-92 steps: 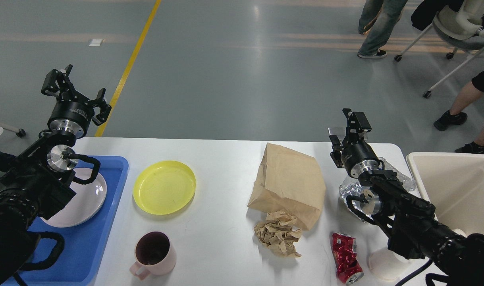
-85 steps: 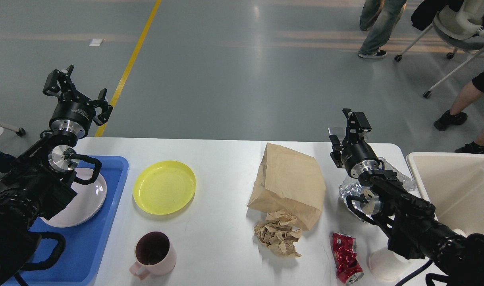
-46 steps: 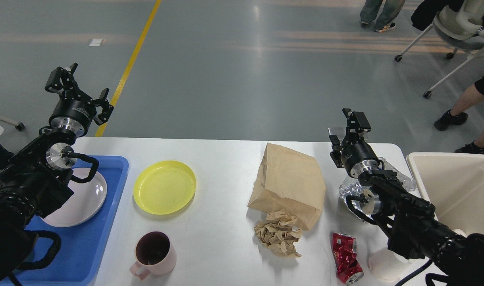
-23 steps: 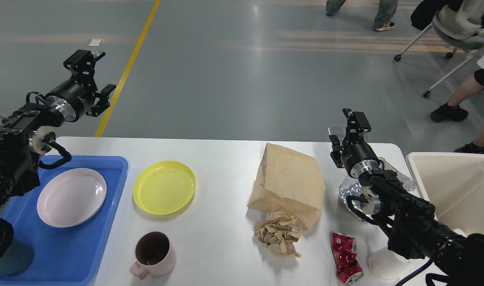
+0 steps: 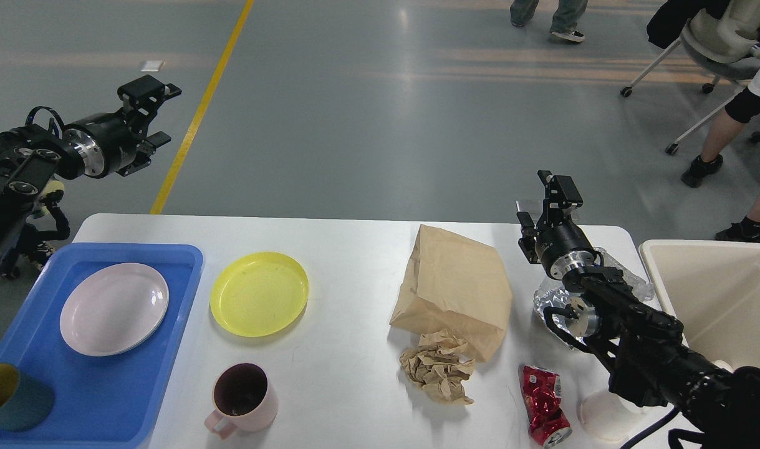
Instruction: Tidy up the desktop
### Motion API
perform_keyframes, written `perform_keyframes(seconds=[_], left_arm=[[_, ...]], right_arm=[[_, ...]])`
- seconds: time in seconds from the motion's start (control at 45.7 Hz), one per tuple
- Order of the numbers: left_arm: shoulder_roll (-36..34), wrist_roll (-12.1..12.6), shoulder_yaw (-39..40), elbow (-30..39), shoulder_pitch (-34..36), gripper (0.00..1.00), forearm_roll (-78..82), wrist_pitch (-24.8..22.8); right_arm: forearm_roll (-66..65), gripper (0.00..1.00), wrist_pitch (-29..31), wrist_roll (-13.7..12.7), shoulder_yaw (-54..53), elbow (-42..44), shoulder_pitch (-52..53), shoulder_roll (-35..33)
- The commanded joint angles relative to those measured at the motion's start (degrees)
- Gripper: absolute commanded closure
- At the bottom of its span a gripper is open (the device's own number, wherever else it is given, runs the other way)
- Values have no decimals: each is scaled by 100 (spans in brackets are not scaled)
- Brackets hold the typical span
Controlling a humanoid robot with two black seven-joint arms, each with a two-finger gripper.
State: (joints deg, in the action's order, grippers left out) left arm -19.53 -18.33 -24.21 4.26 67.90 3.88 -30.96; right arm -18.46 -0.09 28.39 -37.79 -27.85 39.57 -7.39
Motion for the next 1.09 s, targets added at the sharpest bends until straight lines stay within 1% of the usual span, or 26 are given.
perform_keyframes(seconds=[0.0,0.066,0.131,0.197,0.219,0.306,0.46,0.591,0.7,0.788,1.072], left_arm=[[46,4,-1092,92,30,3,420,-225],[55,13,-1611,101,48,3,438,-734],[55,4,-2016,101,144,3,438,-1428],[46,13,-2367,101,276,3,446,-2219],[37,13,-2490,101,302,3,446,-2404],[37,13,-2904,101,452,3,446,-2404],[46,22,-3344,145,566,3,446,-2404],[2,5,-3862,417,619,3,446,-2404],[46,4,-4415,558,830,3,446,-2404],[55,-13,-4881,812,979,3,438,-2404],[178,-13,-5286,1700,1550,3,420,-2404]], right_arm=[[0,0,0,0,0,-1,7,1],[0,0,0,0,0,-1,-2,1],[0,0,0,0,0,-1,-2,1],[0,0,0,0,0,-1,-2,1],[0,0,0,0,0,-1,-2,-8],[0,0,0,0,0,-1,-2,1],[0,0,0,0,0,-1,-2,1],[0,0,0,0,0,-1,-2,1],[0,0,0,0,0,-1,-2,1],[0,0,0,0,0,-1,-2,-8],[0,0,0,0,0,-1,-2,1]])
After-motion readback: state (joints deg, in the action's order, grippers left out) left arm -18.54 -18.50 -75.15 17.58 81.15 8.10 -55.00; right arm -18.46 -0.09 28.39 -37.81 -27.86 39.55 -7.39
